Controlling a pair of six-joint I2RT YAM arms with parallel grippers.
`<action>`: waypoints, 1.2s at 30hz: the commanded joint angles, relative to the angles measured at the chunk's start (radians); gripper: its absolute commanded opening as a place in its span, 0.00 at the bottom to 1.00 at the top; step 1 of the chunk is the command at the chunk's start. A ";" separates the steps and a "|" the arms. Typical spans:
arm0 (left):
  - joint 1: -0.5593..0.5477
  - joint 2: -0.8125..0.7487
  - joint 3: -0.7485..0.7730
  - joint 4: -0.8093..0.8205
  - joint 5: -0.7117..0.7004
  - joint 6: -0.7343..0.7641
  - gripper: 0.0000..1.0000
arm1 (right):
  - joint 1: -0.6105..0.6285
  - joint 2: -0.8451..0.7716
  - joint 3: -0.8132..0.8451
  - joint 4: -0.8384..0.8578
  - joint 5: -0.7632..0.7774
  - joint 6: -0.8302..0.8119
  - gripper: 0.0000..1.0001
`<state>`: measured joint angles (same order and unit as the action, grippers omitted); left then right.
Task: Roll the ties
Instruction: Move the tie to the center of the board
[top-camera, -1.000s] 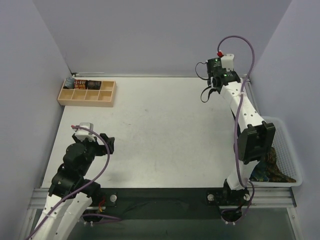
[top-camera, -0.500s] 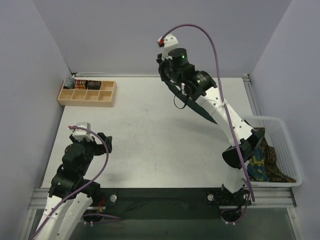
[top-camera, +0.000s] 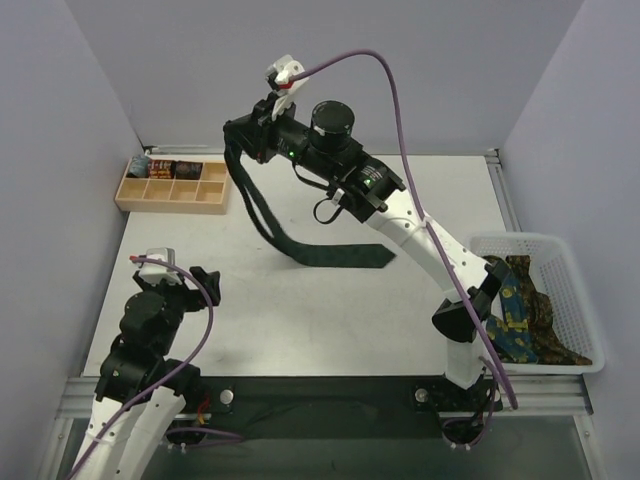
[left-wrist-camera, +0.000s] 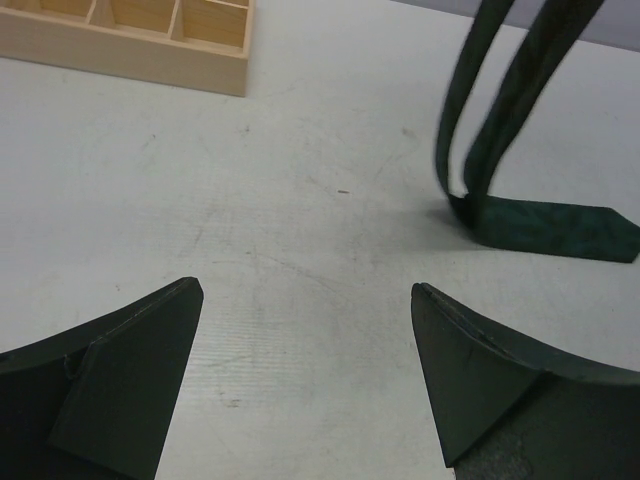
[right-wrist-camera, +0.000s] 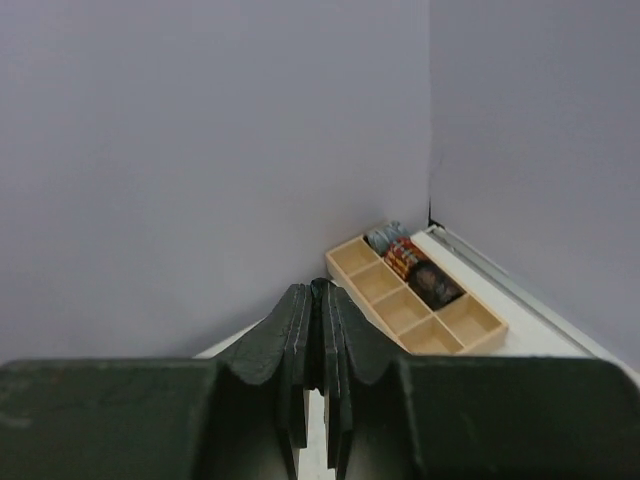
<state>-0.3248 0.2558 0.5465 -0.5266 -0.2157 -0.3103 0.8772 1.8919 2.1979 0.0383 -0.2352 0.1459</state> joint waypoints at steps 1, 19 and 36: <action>0.009 -0.010 -0.003 0.037 -0.017 0.000 0.97 | 0.005 -0.070 0.033 0.235 -0.012 0.014 0.00; 0.018 0.011 -0.005 0.039 -0.021 -0.007 0.97 | -0.299 -0.269 -0.420 0.235 0.546 -0.154 0.00; 0.001 0.386 0.050 0.109 0.062 -0.127 0.97 | -0.504 -0.450 -1.063 -0.254 0.915 0.319 0.00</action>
<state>-0.3191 0.5217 0.5392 -0.4953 -0.2024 -0.3805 0.3744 1.5166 1.1454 -0.0799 0.5732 0.3244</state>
